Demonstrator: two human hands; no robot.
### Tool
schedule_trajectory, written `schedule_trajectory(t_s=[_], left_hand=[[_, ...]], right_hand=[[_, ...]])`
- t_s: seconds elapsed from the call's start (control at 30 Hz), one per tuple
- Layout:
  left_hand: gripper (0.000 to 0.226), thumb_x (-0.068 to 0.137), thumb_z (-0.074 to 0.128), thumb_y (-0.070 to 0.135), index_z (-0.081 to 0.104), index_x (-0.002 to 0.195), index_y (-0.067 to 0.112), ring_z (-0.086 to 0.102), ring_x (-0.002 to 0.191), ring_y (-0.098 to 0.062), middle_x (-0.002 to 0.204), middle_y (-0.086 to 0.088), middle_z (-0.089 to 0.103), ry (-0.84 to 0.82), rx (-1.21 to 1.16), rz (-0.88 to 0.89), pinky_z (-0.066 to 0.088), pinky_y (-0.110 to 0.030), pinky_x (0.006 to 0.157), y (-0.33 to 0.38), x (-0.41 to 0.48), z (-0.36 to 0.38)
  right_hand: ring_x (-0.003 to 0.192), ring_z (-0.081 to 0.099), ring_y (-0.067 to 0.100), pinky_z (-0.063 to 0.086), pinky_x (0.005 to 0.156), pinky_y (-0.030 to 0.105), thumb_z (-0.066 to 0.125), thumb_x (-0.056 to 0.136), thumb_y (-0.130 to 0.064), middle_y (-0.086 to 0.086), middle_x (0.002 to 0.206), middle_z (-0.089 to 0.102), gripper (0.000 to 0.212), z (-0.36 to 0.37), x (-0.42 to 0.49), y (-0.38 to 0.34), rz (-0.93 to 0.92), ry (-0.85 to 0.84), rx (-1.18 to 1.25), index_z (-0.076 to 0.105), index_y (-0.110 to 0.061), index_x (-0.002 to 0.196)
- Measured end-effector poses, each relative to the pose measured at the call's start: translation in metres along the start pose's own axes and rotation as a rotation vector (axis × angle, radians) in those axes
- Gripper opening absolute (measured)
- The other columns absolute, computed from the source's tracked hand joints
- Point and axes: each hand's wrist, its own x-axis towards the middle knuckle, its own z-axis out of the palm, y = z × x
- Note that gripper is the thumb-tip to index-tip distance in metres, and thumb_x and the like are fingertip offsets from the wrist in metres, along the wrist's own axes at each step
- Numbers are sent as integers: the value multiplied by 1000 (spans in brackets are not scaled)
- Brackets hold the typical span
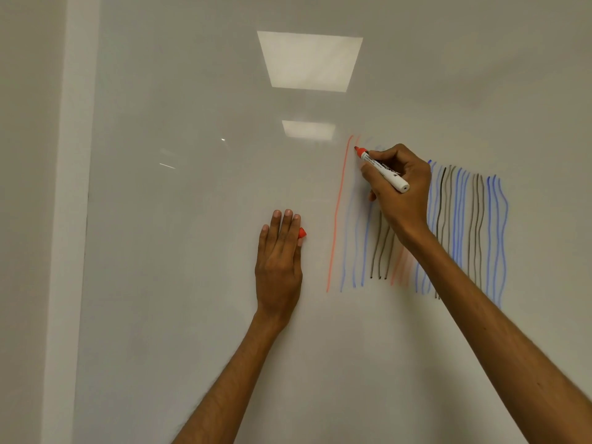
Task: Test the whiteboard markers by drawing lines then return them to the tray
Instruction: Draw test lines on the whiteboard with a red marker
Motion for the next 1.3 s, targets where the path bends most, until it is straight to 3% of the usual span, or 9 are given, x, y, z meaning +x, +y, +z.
schedule_trajectory(t_s=[0.2,0.4,0.63,0.8,1.0,1.17,1.3], left_hand=[[43,107,37,20,35,148,6,28,148,-23,154,-7,37,3,-3,5,21,-39,123,0,0,0],[43,106,40,18,38,147,5,29,147,-24,153,-9,40,7,5,6,22,-41,122,1,0,0],[43,106,39,18,36,147,5,29,147,-25,153,-10,41,9,14,11,22,-42,122,1,0,0],[43,106,41,16,37,147,5,28,148,-24,154,-9,39,2,11,8,21,-41,123,0,0,0],[43,108,34,22,39,147,4,28,148,-25,154,-9,39,-4,22,6,20,-40,123,1,0,-1],[43,108,33,22,40,147,3,28,148,-24,154,-9,39,-1,21,3,19,-38,123,2,0,-2],[43,108,35,19,41,147,3,28,148,-25,154,-10,39,-1,26,5,19,-39,123,1,-1,-1]], right_hand=[[72,68,19,55,51,41,72,87,-6,6,87,72,8,-4,-14,-1,50,-16,-8,68,1,89],[82,71,14,56,64,39,73,87,-6,8,87,72,8,-9,-33,4,68,-72,-25,68,0,90],[73,66,29,54,57,44,72,87,-6,11,85,70,4,-13,-56,6,49,-139,-32,69,-7,87],[72,68,18,53,54,45,71,87,-7,9,81,69,6,-16,-73,5,64,-165,-41,68,-2,85],[63,62,24,51,52,40,71,84,-9,2,76,67,5,-20,-95,7,93,-172,-33,69,-5,83],[70,65,31,50,58,40,70,80,-9,-5,72,64,5,-21,-112,7,123,-189,-41,68,-5,79],[64,61,24,49,56,36,71,80,-12,0,72,66,9,-21,-123,7,138,-222,-61,70,-4,80]])
